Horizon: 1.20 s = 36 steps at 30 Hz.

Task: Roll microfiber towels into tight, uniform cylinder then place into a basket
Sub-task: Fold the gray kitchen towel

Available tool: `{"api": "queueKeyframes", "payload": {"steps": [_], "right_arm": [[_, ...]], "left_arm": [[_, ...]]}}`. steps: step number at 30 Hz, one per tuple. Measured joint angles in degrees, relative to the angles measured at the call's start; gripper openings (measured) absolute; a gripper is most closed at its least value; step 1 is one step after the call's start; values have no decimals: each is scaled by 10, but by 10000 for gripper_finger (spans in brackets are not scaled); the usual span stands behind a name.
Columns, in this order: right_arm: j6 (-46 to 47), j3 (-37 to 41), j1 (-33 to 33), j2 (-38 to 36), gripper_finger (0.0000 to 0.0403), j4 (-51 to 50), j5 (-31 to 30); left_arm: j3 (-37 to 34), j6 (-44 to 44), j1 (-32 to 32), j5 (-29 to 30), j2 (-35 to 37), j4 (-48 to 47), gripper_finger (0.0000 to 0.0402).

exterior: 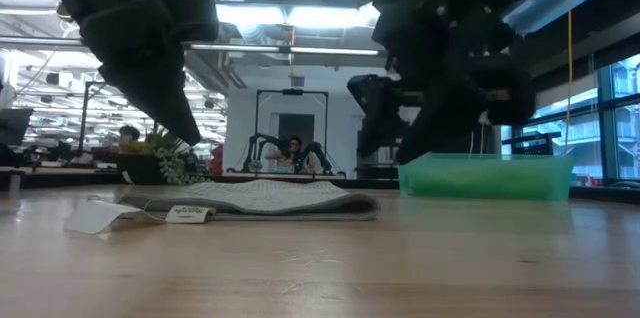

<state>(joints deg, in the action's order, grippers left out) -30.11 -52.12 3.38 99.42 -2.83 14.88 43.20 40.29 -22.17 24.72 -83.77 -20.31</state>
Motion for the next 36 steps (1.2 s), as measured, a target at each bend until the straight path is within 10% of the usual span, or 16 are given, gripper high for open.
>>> {"api": "queueKeyframes", "payload": {"steps": [28, 36], "right_arm": [[-21, -2, 47, 137, 219, 161, 1], [-18, -3, 49, 139, 131, 166, -35]], "left_arm": [[0, -4, 0, 3, 0, 6, 100], [0, -4, -5, 3, 0, 6, 100]]}}
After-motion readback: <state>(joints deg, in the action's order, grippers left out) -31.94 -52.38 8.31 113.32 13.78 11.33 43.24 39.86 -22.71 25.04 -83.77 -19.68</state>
